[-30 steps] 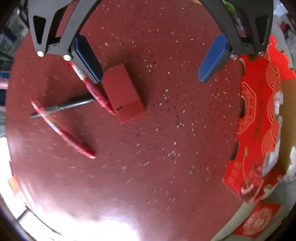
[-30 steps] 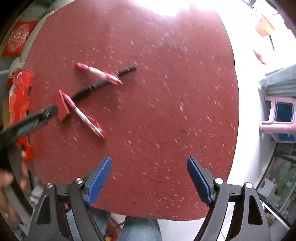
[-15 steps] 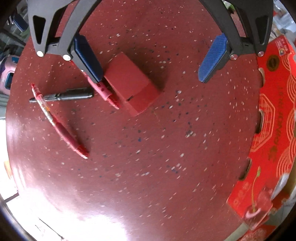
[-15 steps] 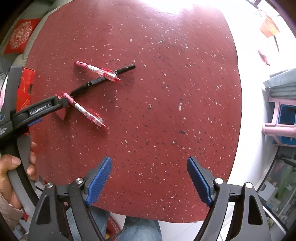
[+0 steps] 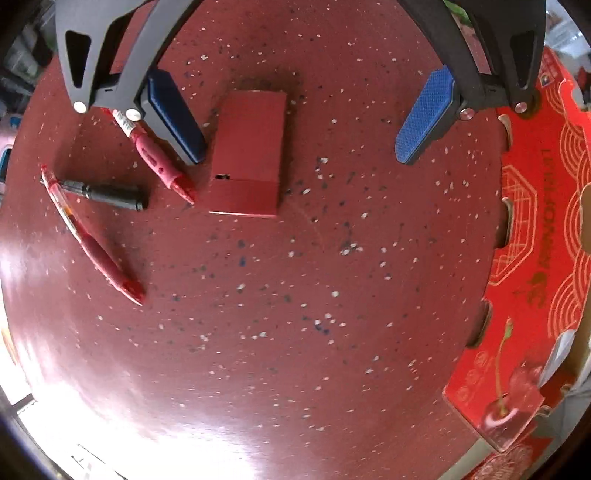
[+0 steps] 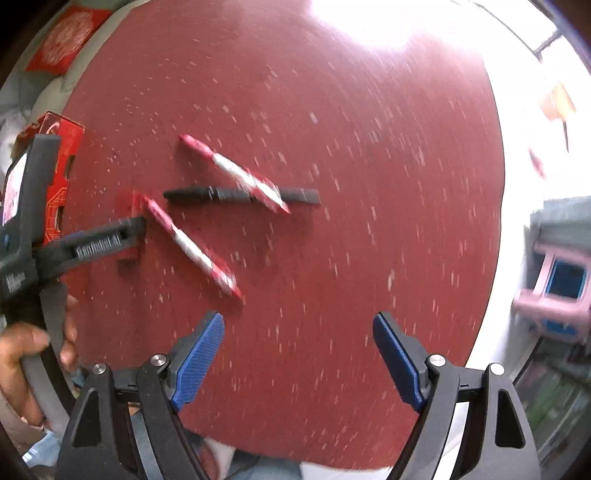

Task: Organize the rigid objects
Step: 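Withdraw both tools from the box back over the pens on the table, then grasp the red lid box with the left tool while the right tool grasps the pink pen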

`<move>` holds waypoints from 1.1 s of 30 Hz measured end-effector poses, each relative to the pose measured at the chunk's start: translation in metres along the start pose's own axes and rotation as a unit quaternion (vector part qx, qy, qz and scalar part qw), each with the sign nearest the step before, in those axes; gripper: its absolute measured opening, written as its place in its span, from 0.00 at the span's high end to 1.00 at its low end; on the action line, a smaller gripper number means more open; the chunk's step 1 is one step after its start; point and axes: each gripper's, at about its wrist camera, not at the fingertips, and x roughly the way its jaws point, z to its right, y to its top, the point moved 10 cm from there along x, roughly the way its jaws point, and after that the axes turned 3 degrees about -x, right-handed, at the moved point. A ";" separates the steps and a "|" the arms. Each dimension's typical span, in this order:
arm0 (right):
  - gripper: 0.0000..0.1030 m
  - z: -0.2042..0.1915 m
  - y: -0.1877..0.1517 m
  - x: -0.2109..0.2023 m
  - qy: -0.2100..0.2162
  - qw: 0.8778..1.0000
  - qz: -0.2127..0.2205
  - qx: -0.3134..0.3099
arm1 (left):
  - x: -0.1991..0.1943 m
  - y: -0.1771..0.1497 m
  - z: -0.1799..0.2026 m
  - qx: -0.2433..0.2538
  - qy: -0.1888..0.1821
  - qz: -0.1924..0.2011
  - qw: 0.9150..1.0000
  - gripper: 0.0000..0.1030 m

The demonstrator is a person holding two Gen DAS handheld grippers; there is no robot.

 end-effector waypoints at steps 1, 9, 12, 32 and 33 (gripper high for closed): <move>0.19 -0.002 0.010 0.000 -0.003 1.000 0.005 -0.011 | 0.001 0.002 0.001 -0.002 -0.006 -0.001 1.000 0.00; 0.19 -0.034 0.091 0.024 -0.008 0.996 0.025 -0.086 | 0.003 -0.008 0.000 -0.001 -0.028 0.017 0.999 0.00; 0.19 -0.043 0.105 0.039 -0.021 0.993 0.017 -0.116 | 0.001 -0.020 0.004 -0.002 -0.028 0.022 0.999 0.00; 0.90 -0.078 0.100 0.048 -0.060 0.979 -0.011 -0.194 | -0.028 -0.028 0.057 0.104 -0.046 0.016 0.993 0.65; 0.90 -0.080 0.097 0.045 -0.046 0.982 -0.010 -0.183 | -0.029 -0.030 0.057 0.102 -0.056 0.007 0.993 0.64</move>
